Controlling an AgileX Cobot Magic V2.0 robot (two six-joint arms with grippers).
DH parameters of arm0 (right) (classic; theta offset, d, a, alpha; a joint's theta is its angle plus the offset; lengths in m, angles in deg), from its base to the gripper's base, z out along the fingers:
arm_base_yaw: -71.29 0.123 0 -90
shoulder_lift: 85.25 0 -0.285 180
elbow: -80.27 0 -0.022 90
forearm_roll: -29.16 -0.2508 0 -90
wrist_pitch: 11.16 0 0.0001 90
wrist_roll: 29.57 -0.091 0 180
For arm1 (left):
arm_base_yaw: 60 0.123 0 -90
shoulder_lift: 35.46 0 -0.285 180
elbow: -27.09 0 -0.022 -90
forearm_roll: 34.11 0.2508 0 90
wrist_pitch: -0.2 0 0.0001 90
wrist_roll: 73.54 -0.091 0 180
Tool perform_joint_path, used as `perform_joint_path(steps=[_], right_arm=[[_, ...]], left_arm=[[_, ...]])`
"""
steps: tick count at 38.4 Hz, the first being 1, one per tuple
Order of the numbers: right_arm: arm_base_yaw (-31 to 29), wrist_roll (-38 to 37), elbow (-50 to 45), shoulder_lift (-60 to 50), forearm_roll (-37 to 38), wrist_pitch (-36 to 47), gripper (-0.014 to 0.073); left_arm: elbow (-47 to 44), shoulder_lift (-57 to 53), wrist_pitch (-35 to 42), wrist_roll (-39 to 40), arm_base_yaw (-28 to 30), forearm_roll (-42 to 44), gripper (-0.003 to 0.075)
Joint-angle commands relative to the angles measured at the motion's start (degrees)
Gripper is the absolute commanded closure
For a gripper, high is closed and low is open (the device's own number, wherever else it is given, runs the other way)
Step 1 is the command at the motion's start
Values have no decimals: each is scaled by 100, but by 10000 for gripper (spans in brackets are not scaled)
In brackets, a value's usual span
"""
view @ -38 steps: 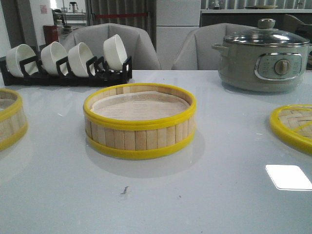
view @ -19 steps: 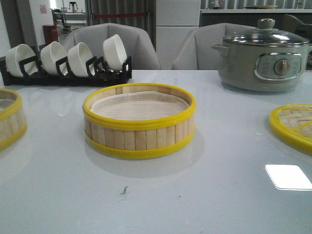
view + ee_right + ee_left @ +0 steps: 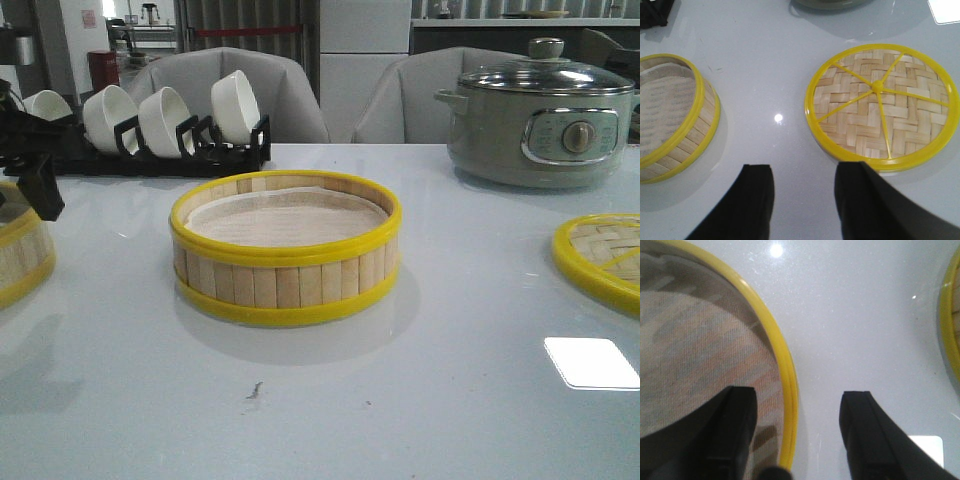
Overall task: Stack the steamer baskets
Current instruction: 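Lower the left gripper onto the yellow rim of the nearby steamer basket, then grasp the basket rim with the left gripper and lift it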
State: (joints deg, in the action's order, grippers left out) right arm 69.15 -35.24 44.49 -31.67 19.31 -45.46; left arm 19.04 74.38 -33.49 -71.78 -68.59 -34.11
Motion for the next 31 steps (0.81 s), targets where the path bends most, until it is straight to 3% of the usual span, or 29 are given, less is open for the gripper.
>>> perform_joint_path(steps=[1, 22, 26, 31], right_arm=[[-21, 82, 210, -16, -37, 355, 181], [-21, 82, 210, -16, -37, 385, 181], [-21, 82, 210, -16, -37, 385, 181], [-21, 82, 210, -16, -37, 385, 181]], left_arm=[[344, -42, 211, 7, -39, -65, 288], [496, 543, 160, 17, -20, -65, 296], [512, 530, 117, 17, -20, -65, 389], [810, 470, -219, 17, -41, -65, 650]])
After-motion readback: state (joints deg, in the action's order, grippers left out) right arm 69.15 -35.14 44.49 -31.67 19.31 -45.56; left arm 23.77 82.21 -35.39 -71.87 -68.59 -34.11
